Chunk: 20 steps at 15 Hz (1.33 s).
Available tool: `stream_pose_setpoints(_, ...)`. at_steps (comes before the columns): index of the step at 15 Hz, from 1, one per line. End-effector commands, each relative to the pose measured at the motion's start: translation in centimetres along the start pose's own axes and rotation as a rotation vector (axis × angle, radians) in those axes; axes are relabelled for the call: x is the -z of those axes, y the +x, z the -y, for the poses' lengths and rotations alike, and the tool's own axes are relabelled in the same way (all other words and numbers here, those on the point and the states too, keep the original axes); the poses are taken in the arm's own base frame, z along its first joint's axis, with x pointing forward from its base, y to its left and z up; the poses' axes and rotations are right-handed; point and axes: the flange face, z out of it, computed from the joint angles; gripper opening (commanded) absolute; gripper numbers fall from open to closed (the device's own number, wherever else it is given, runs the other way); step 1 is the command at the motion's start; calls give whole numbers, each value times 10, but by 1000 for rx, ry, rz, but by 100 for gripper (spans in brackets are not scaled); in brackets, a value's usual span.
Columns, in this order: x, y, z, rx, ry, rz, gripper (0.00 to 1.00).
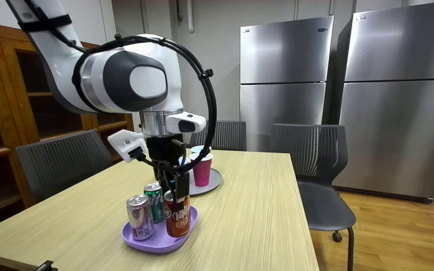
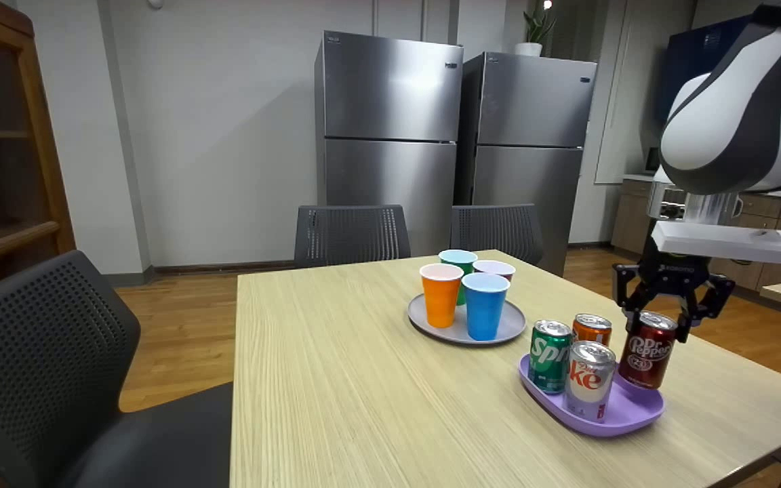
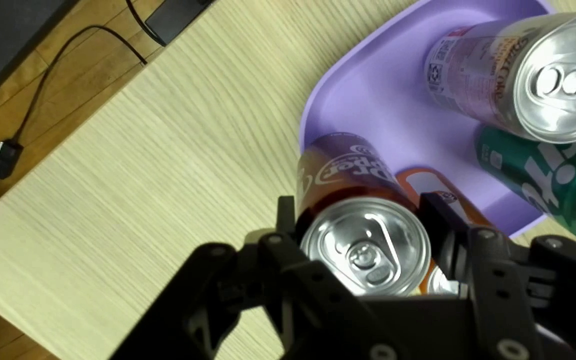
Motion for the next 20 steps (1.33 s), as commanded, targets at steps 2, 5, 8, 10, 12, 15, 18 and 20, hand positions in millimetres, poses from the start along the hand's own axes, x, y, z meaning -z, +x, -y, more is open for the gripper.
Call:
stream_pose_setpoints(2,10,-10,22,71,9,16,38)
stream_pose_setpoints(5,9,-15,31,92,7,24,38)
stream_pose_setpoints(8,8,-17,34,100,4,27,38)
stream_pose_setpoints(10,8,-18,36,101,2,26,38)
stream_pose_setpoints(12,6,-18,38,104,-2,22,38)
stream_pose_setpoints(15,4,-20,42,104,-7,21,38)
stream_pose_setpoints(18,1,-19,40,93,-8,22,38)
stream_pose_setpoints(20,0,-18,39,84,-10,22,38)
